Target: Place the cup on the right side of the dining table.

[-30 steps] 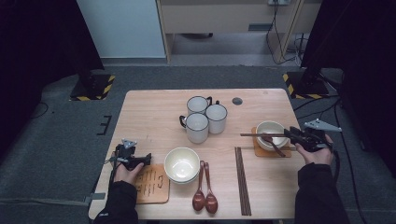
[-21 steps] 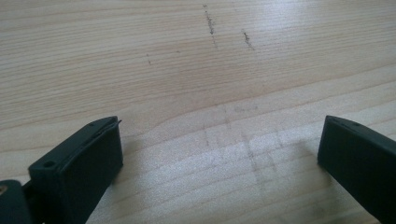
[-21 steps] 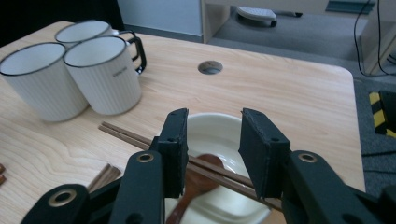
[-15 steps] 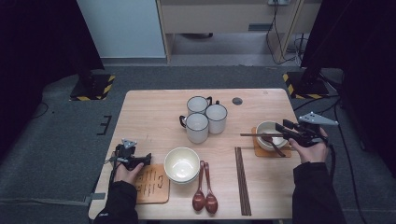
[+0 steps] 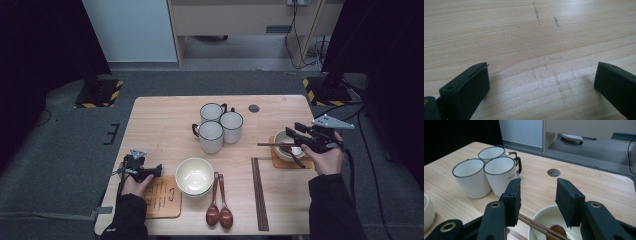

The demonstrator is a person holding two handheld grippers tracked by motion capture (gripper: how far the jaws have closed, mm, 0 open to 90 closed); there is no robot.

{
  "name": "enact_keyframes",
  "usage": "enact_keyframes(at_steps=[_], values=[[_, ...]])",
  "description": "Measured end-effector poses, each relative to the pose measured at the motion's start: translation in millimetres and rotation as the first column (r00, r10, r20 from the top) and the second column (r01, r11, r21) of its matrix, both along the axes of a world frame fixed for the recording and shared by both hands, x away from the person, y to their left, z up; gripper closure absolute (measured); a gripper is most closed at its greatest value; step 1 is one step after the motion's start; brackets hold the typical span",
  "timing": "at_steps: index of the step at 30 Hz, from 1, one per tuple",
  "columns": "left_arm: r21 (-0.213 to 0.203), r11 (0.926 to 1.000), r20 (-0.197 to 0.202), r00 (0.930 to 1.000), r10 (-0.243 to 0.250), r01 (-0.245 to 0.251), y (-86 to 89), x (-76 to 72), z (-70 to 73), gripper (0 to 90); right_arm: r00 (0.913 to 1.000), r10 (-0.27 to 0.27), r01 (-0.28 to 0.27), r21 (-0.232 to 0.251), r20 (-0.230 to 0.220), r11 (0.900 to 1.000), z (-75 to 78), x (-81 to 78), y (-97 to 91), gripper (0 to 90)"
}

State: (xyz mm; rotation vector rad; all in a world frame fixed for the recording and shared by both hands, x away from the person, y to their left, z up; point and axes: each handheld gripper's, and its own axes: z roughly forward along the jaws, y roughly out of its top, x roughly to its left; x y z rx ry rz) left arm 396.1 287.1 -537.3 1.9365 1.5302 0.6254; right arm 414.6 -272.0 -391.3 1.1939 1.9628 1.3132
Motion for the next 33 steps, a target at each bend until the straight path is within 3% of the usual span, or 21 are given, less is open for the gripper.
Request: enact_keyframes(at_steps=[22, 33], values=[[0.000, 1.0000, 0.000, 1.0000, 0.000, 0.000, 0.0, 0.0, 0.0, 0.0, 0.9970, 0.072, -0.072, -0.034, 0.027, 0.9969, 30.1, 20.2, 54.1, 52.1], [0.001, 1.0000, -0.001, 1.0000, 0.000, 0.000, 0.0, -0.1, 0.0, 0.0, 0.9960, 0.088, -0.088, -0.044, 0.012, 0.9952, 29.7, 29.7, 77.3, 51.6]])
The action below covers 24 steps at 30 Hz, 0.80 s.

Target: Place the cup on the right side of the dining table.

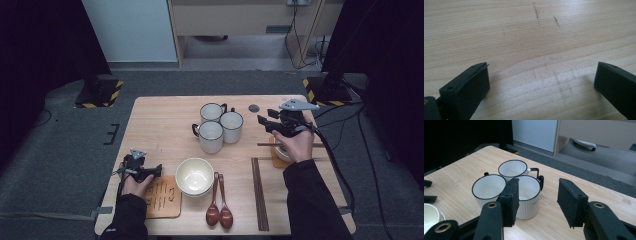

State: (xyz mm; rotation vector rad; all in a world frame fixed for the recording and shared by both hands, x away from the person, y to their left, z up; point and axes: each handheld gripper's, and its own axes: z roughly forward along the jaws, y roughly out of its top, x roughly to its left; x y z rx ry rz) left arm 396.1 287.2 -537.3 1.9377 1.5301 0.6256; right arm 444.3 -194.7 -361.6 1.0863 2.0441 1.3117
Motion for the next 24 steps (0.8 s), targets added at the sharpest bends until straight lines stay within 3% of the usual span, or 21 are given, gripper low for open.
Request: enact_keyframes(at_steps=[14, 24], values=[[-0.001, 1.0000, 0.000, 1.0000, 0.000, 0.000, 0.0, 0.0, 0.0, 0.0, 0.9994, 0.016, -0.018, -0.049, -0.030, 0.9987, -7.0, 21.1, 32.9, 51.5], [-0.001, 1.0000, 0.001, 1.0000, 0.000, 0.000, 0.0, 0.1, 0.0, 0.0, 0.9987, 0.026, -0.028, -0.040, -0.044, 0.9988, -9.9, 35.4, 51.1, 50.9]])
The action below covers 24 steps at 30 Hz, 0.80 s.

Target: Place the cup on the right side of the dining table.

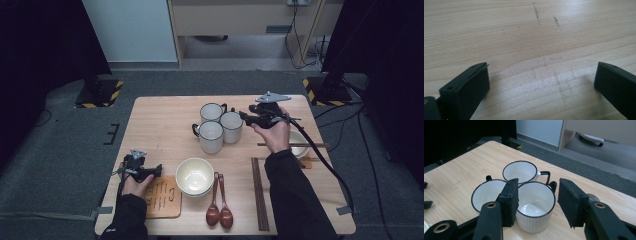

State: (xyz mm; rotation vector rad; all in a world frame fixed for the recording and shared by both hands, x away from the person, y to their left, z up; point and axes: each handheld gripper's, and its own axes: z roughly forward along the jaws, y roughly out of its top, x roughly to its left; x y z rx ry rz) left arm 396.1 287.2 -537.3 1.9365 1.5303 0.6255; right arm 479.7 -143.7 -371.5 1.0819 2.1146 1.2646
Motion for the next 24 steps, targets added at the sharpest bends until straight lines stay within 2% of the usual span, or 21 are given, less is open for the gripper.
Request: enact_keyframes(at_steps=[3, 16, 24], values=[[0.000, 1.0000, 0.000, 1.0000, 0.000, 0.000, 0.0, 0.0, 0.0, 0.0, 1.0000, -0.001, 0.001, 0.008, -0.008, 1.0000, -1.7, 4.7, 4.3, 50.6], [0.000, 1.0000, 0.000, 1.0000, 0.000, 0.000, 0.0, 0.0, 0.0, 0.0, 0.9990, -0.018, 0.017, -0.012, -0.042, 0.9998, -17.9, 27.6, 20.4, 50.6], [0.000, 1.0000, 0.000, 1.0000, 0.000, 0.000, 0.0, 0.0, 0.0, 0.0, 0.9969, -0.031, 0.029, -0.023, -0.073, 0.9993, -30.7, 39.7, 23.6, 50.7]])
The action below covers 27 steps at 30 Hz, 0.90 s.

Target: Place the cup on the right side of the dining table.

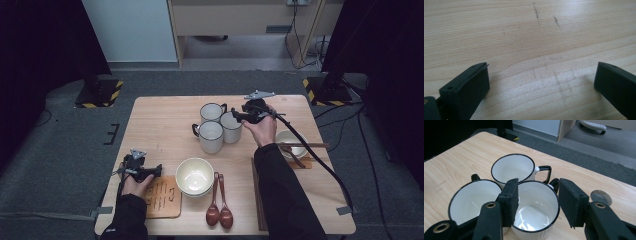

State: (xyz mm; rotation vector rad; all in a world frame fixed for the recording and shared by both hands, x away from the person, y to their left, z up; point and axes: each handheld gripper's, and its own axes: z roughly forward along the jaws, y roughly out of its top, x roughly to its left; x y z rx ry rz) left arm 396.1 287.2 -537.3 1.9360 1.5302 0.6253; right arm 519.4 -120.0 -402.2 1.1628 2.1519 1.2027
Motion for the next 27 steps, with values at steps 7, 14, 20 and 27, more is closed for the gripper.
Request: enact_keyframes(at_steps=[7, 14, 20, 27], values=[[0.000, 1.0000, 0.000, 1.0000, 0.000, 0.000, 0.0, 0.0, 0.0, 0.0, 0.9997, -0.004, 0.003, -0.019, -0.026, 0.9998, -11.8, 7.7, 2.2, 50.8], [0.000, 1.0000, 0.000, 1.0000, 0.000, 0.000, 0.0, 0.0, 0.0, 0.0, 0.9991, -0.015, 0.013, -0.045, -0.040, 0.9989, -18.6, 14.7, 1.0, 50.9], [0.000, 1.0000, 0.000, 1.0000, 0.000, 0.000, 0.0, 0.0, 0.0, 0.0, 0.9979, -0.024, 0.021, -0.058, -0.059, 0.9981, -25.5, 19.9, -1.1, 50.8], [0.000, 1.0000, 0.000, 1.0000, 0.000, 0.000, 0.0, 0.0, 0.0, 0.0, 0.9964, -0.030, 0.025, -0.075, -0.079, 0.9969, -34.3, 24.9, -2.0, 50.7]])
